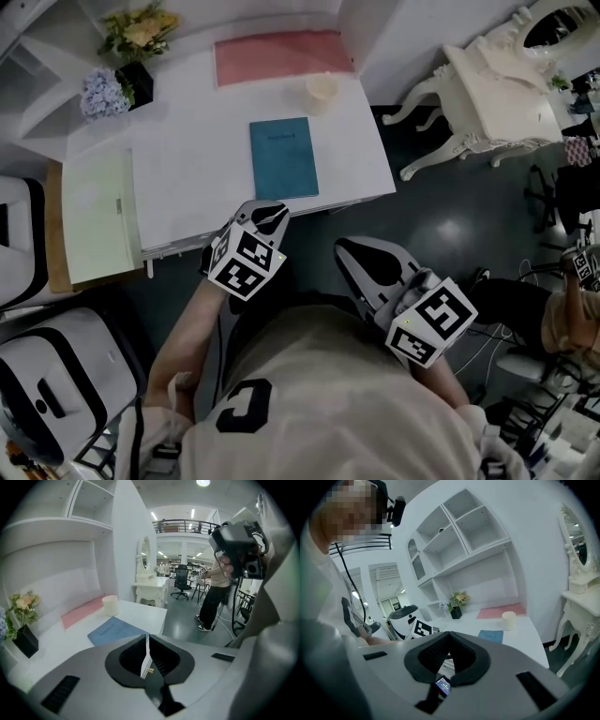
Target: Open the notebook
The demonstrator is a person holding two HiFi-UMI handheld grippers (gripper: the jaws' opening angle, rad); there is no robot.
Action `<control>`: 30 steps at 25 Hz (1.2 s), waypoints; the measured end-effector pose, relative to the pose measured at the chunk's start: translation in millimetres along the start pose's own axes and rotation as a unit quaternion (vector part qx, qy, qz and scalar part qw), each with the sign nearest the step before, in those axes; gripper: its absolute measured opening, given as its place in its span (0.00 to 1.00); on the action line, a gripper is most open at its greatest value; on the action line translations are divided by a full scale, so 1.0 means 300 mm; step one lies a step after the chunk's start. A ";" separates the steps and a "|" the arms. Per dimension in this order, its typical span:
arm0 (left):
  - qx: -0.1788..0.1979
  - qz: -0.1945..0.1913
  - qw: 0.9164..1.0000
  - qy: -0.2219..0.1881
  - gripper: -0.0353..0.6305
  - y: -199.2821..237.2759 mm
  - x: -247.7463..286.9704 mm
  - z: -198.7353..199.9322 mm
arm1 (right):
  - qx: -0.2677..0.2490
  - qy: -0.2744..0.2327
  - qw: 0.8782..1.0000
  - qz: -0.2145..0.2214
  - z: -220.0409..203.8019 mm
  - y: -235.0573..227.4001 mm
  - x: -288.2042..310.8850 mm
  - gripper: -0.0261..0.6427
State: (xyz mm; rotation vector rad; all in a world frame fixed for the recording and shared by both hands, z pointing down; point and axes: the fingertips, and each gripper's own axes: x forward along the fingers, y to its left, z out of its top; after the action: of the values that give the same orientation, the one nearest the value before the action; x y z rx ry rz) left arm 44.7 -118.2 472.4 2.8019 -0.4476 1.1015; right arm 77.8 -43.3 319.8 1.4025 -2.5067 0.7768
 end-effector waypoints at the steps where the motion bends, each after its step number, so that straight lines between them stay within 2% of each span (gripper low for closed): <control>1: 0.002 -0.002 1.000 0.001 0.08 0.001 0.011 0.000 | 0.001 0.001 1.000 0.002 0.001 0.005 0.009 0.07; 4: 0.031 -0.005 0.999 0.014 0.09 0.002 0.056 -0.004 | -0.010 0.006 1.000 0.002 0.000 0.021 0.028 0.07; 5: 0.042 -0.008 0.999 0.023 0.13 0.000 0.072 -0.010 | -0.014 0.006 1.000 0.000 0.003 0.024 0.030 0.07; 6: 0.052 -0.012 0.998 0.032 0.23 -0.004 0.089 -0.017 | -0.015 0.005 1.000 -0.002 0.005 0.024 0.030 0.07; 7: 0.061 -0.013 0.997 0.041 0.27 -0.007 0.105 -0.024 | -0.013 0.004 1.000 -0.004 0.007 0.021 0.029 0.07; 14: 0.149 0.026 0.985 0.084 0.31 0.001 0.255 -0.017 | -0.010 0.008 1.000 0.007 0.022 -0.018 0.039 0.07; 24: 0.178 0.036 0.973 0.144 0.32 -0.014 0.446 -0.070 | 0.015 0.023 0.999 0.031 0.031 -0.181 0.030 0.07; 30: 0.169 0.035 0.971 0.163 0.32 -0.007 0.485 -0.083 | 0.039 0.036 0.998 0.043 0.011 -0.261 0.013 0.07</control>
State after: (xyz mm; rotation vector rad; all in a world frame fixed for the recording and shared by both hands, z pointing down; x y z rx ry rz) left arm 130.3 -145.4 589.4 2.8051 -0.3548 1.7674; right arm 141.3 -81.0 346.5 1.2738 -2.5210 0.9343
